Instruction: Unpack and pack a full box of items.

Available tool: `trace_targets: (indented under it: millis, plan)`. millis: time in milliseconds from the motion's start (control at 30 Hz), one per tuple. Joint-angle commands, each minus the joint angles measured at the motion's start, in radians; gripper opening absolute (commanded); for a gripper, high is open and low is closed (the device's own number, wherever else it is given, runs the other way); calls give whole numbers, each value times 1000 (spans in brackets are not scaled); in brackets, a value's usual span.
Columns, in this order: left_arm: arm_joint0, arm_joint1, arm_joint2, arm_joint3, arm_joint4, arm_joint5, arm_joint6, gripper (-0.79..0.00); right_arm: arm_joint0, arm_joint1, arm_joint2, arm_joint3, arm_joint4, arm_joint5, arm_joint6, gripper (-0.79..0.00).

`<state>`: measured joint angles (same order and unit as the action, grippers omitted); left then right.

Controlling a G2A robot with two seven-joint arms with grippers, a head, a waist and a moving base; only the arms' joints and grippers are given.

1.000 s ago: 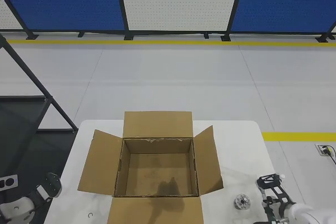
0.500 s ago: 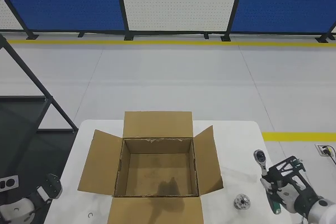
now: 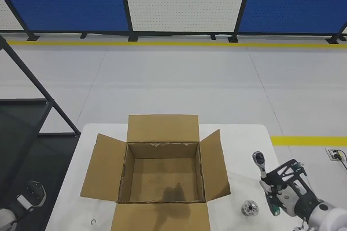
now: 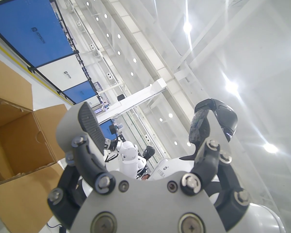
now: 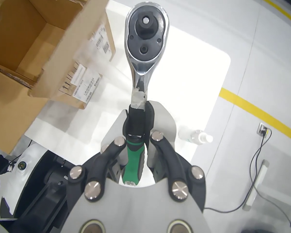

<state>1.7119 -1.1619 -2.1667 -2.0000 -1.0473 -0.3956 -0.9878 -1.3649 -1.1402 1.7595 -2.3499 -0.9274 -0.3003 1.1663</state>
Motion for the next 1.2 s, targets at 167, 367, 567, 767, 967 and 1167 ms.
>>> trace_targets:
  millis: [167, 367, 567, 767, 967, 1167]
  plan:
    - [16, -7, -24, 10, -7, -11, 31, 0, 235, 4, -223, 0, -31, -15, -14, -785]
    - [48, -16, -36, 13, -27, -31, 32, 0, 454, -11, -461, 0, -89, 59, -8, -785]
    - [59, -24, -34, 3, -33, -38, 34, 0, 632, -41, -699, 88, -129, 164, 46, -785]
    - [59, -27, -26, 1, -39, -41, 55, 0, 661, -49, -735, 125, -138, 205, 51, -785]
    - [59, -27, -26, 1, -39, -41, 55, 0, 661, -49, -735, 125, -138, 205, 51, -785]
    - [59, -27, -26, 1, -39, -41, 55, 0, 653, -51, -758, 162, -138, 176, 15, -785]
